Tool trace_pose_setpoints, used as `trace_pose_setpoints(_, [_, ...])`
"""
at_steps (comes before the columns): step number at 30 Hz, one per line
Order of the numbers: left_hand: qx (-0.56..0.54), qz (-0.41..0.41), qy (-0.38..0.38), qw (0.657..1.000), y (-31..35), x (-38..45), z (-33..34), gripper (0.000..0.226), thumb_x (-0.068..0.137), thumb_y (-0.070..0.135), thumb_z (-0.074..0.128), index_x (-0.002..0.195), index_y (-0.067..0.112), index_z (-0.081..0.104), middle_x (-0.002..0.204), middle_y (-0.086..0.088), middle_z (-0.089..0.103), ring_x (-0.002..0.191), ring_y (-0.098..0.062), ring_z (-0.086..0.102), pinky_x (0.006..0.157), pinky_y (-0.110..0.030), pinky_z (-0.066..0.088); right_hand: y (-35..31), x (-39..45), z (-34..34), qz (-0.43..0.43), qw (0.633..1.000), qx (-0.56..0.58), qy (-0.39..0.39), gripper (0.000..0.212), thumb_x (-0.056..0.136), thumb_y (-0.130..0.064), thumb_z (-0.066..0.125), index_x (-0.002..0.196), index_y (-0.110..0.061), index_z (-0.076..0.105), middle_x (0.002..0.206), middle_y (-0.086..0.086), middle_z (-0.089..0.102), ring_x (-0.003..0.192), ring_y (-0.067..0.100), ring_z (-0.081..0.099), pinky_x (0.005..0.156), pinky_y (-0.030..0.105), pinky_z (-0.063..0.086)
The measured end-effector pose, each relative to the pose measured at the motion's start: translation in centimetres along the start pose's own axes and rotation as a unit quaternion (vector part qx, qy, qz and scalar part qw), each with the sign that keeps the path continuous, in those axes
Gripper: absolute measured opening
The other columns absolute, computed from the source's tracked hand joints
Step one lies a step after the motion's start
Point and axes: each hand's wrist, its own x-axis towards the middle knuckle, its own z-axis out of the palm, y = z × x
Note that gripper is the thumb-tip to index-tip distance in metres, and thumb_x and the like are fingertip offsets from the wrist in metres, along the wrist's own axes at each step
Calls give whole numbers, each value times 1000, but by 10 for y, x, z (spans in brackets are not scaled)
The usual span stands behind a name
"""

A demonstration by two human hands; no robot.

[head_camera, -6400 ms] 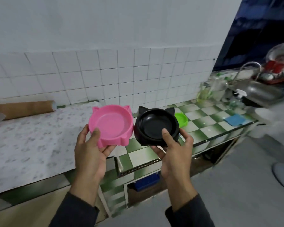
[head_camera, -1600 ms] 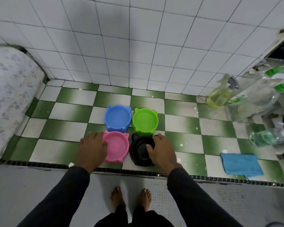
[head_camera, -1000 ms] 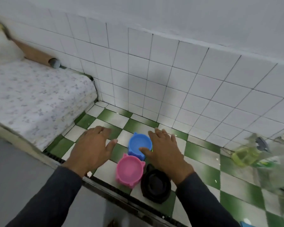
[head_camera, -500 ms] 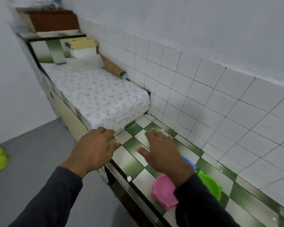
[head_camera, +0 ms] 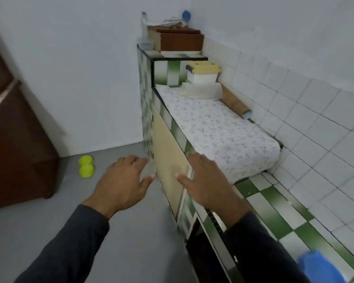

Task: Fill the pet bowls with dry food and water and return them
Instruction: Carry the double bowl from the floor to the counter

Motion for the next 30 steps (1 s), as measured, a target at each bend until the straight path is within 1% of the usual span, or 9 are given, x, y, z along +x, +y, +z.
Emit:
trace_pose_setpoints(2, [7,-25,4,1000,-35,-1,-6,63,101,60,46,151,22,49,145,-5,56,128,-29,53,106,-43,46,-26,22,12,-20,1000,13,0,72,98,-55,53,155,-18,31,162,6,33,149,23,27,124,41,20])
trace_pose_setpoints(4, [7,-54,6,999,-67,-3,-12,62,100,59,47,150,22,50,144,-6,56,128,-29,54,107,-43,46,-49,44,24,-39,999,11,-4,69,97,-53,56,152,-16,37,156,6,41,144,23,35,120,39,25])
trace_pose_setpoints(6, [5,-87,11,996,-95,-7,-17,60,100,59,48,148,22,52,143,-6,57,128,-30,55,105,-43,47,-71,65,37,-54,998,10,-17,68,97,-52,57,150,-14,41,151,7,46,140,24,40,117,38,29])
trace_pose_setpoints(10, [23,-146,9,989,-145,-12,-22,58,100,58,48,146,24,53,141,-4,58,122,-31,56,99,-42,47,-107,109,65,-78,996,8,-51,66,96,-53,58,147,-12,45,148,9,50,136,26,44,115,40,35])
trace_pose_setpoints(15, [22,-206,-2,978,-199,-3,-21,57,101,59,47,146,26,53,141,-3,57,120,-31,56,98,-42,48,-145,169,103,-100,990,3,-102,67,96,-54,58,148,-14,46,150,7,49,135,27,47,114,40,38])
trace_pose_setpoints(17, [22,-225,-6,974,-218,9,-19,56,101,59,46,146,26,53,140,-3,57,121,-30,56,99,-41,48,-156,195,118,-109,987,1,-122,66,96,-55,58,147,-15,48,150,7,49,133,28,49,112,41,40])
trace_pose_setpoints(21, [18,-253,-6,967,-259,46,-16,56,101,59,46,145,26,53,139,-2,57,120,-29,56,100,-42,48,-174,260,145,-135,980,-4,-146,66,96,-56,57,145,-14,49,150,8,49,133,29,48,112,40,40])
trace_pose_setpoints(26, [5,-290,-18,957,-311,102,-17,53,102,57,46,144,26,54,135,-1,58,118,-28,56,99,-43,48,-194,348,171,-162,973,-20,-165,60,93,-58,58,131,-11,59,137,12,58,123,33,55,104,43,45])
trace_pose_setpoints(30, [2,-323,-28,946,-351,142,-14,56,103,58,44,148,25,50,139,-1,56,121,-27,55,100,-44,49,-209,415,191,-180,967,-20,-178,57,92,-58,59,126,-11,61,133,12,60,120,34,57,102,44,47])
